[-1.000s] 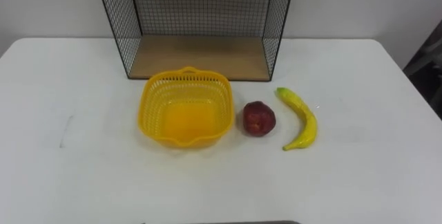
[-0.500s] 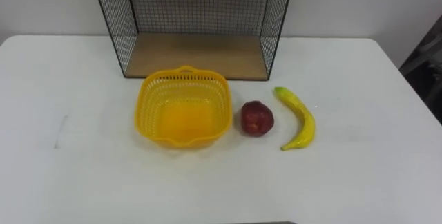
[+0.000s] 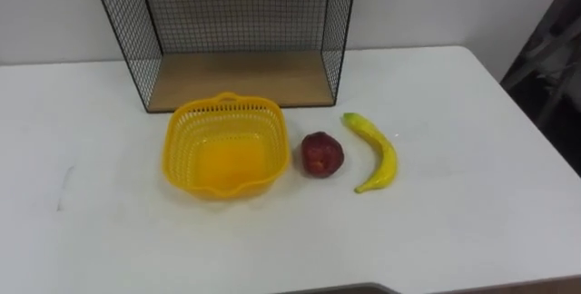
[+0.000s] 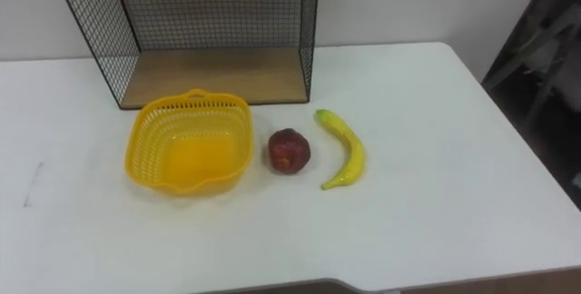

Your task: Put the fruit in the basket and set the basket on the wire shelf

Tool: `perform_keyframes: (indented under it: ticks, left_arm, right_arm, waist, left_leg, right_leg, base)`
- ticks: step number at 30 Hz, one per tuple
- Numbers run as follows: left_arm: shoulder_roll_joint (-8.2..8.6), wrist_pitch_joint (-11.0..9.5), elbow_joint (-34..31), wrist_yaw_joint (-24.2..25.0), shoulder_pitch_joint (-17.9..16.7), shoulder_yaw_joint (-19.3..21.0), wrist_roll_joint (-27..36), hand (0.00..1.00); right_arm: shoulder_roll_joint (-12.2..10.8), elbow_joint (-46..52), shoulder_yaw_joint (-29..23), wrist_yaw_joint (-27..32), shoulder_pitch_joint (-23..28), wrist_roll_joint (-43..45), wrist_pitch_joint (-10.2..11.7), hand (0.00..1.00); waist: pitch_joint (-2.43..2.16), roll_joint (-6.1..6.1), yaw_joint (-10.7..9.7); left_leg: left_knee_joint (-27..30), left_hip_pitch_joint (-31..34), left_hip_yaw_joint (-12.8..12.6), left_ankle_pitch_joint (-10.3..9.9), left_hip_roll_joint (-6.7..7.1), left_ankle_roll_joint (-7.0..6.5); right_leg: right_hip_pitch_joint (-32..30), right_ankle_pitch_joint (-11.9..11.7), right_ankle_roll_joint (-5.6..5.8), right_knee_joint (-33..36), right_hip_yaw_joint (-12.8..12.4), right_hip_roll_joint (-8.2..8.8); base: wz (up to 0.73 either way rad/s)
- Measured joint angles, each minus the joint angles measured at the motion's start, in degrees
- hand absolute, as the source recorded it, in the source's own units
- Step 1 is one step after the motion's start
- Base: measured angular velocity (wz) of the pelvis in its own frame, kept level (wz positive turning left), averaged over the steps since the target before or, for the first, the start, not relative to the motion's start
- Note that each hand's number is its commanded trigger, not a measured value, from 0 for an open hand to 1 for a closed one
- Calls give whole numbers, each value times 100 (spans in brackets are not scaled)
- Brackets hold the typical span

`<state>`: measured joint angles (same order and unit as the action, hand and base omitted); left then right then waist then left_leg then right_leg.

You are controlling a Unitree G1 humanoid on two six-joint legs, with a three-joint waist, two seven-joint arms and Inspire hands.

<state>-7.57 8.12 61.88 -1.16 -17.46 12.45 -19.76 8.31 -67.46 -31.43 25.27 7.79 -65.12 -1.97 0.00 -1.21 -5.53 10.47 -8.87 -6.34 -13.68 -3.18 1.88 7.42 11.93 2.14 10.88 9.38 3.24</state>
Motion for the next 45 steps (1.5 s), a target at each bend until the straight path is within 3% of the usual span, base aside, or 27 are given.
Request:
perform_keyframes:
  ticks: [3, 6, 8, 12, 18, 22, 25, 30, 37, 45]
  left_arm:
    - [0, -22, -132, -21, -66, 114, -11, 0]
    - [-30, -108, -275, -179, -149, 137, -114, 0]
    - [-48, -194, -390, -261, -151, 138, -119, 0]
    - [-50, -376, -413, -360, -133, 87, -118, 0]
    - [-85, -445, -443, -360, -88, 27, -116, 0]
    - [-93, -461, -448, -360, -93, -130, -123, 0]
    - [-97, -482, -425, -360, -95, -328, -116, 0]
    - [-100, -540, -391, -360, -72, -390, -117, 0]
    - [-106, -601, -396, -357, -60, -466, -120, 0]
    - [-118, -597, -395, -269, -38, -468, -121, 0]
  right_arm:
    - [-7, 952, -383, 661, 36, -48, 231, 0]
    - [18, 1806, -425, 1184, 67, 48, 604, 0]
    - [17, 2276, -424, 1525, 135, 117, 696, 0]
    - [49, 2792, -412, 2316, -8, 1063, 1019, 0]
    - [65, 3844, -107, 3208, 24, 2543, 1234, 0]
    - [66, 4327, 247, 3442, 15, 3921, 1323, 0]
    - [80, 4949, 558, 3609, 23, 4703, 1357, 0]
    - [101, 5839, 1039, 3562, 31, 6310, 1514, 0]
    - [146, 6249, 1472, 2930, 10, 6530, 1524, 0]
    - [437, 6246, 2049, 1314, -204, 6397, 1366, 0]
  waist:
    - [-17, 0, -54]
    - [-17, 0, -81]
    - [-25, -46, -61]
    - [-14, -63, -38]
    - [0, -27, 121]
    - [0, -27, 154]
    - [7, -15, 297]
    - [11, -25, 432]
    - [5, -48, 579]
    - [44, -114, 668]
  left_leg:
    - [-3, 62, -73, 4, -1, -1]
    - [3, 62, -138, 4, 0, -2]
    - [-5, 63, -136, 4, 1, -1]
    - [-13, 59, -150, 4, 2, -1]
    - [-16, 136, -199, 4, 1, -1]
    - [-9, 227, -204, 4, -1, -1]
    - [-10, 228, -221, 4, -2, -1]
    - [-12, 219, -153, 4, -2, -1]
    - [-11, 225, -144, 5, -8, -1]
    - [35, 237, -117, 4, -14, -1]
  right_leg:
    - [-146, 8, -3, 111, -81, -1]
    - [-167, 8, -2, 105, -148, -7]
    - [-152, 9, 0, 86, -141, -9]
    - [-159, 9, 1, 85, -145, -10]
    - [-290, 6, 0, 103, -222, -20]
    - [-355, -1, 4, 112, -209, -22]
    - [-374, -2, 3, 147, -254, -23]
    - [-353, -9, 1, 81, -153, -19]
    - [-335, -11, -2, 88, -128, -20]
    - [-272, -25, -10, 84, -95, -16]
  base:
    - [-12]
    - [-15]
    - [0]
    - [0]
    - [-5]
    - [-1]
    - [-6]
    - [8]
    - [2]
    - [2]
